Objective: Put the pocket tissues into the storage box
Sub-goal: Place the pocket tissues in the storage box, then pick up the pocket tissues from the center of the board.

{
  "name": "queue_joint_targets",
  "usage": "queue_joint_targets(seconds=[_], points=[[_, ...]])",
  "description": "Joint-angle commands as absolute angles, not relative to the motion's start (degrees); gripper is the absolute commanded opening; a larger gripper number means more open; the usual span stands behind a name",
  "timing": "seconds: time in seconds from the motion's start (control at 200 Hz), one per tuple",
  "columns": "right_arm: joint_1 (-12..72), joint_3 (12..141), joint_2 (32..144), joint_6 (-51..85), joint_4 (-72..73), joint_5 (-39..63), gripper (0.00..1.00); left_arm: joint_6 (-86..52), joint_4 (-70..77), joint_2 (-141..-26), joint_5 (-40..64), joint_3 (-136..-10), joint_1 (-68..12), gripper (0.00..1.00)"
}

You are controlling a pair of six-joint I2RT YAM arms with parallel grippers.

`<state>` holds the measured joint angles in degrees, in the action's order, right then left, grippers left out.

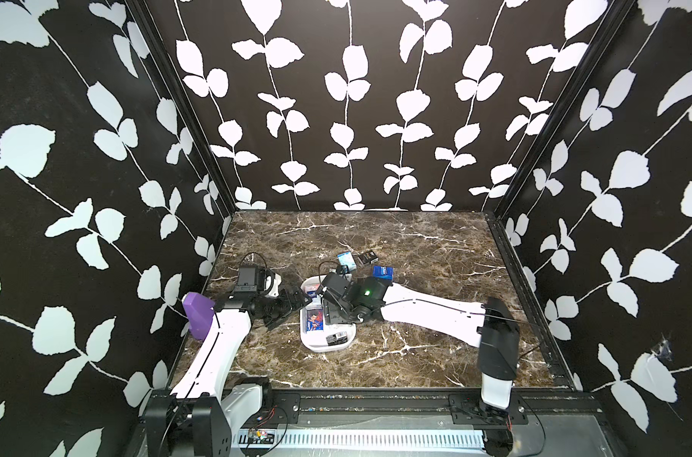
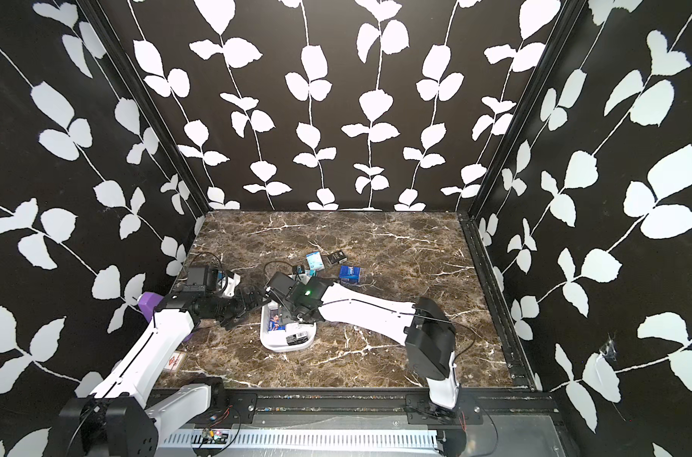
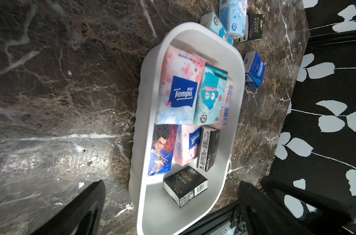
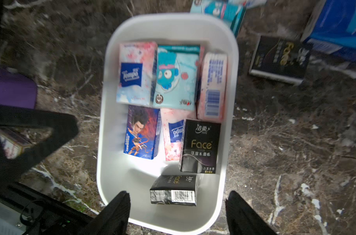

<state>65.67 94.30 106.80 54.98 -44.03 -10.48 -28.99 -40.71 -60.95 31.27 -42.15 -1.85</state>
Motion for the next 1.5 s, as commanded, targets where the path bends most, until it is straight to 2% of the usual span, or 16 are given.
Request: queue_joint_targets(seconds=[0.0,0.265,0.52,1.02,1.235,1.49], points=[[62.8,91.9,105.0,54.0,-43.2,-12.3,0.77,-28.7,-40.3,-61.1,32.2,-41.4,-2.0,0.99],[54.4,90.2,106.9,52.5,-41.3,-11.7,0.77,-28.2,-41.6,-59.6,32.1,-41.5,-2.0,0.99],[48.2,93.8,114.6,49.9,-40.3,-8.1,0.82,-27.7,-41.8,-61.9,33.0,-42.7,-2.1,0.99],[45.1,106.7,128.4,47.8,-45.7,-6.0,0.84,-28.5,-41.5,-59.6,32.0,-39.5,-2.0,0.99],[45.0,114.5,132.9,47.3,-52.2,-7.2,0.8,-28.4,-42.2,-58.5,32.0,-40.0,-2.1,0.99],[45.0,115.1,134.4,47.6,-54.3,-7.5,0.78,-28.9,-43.1,-55.5,32.0,-39.7,-2.0,0.99]])
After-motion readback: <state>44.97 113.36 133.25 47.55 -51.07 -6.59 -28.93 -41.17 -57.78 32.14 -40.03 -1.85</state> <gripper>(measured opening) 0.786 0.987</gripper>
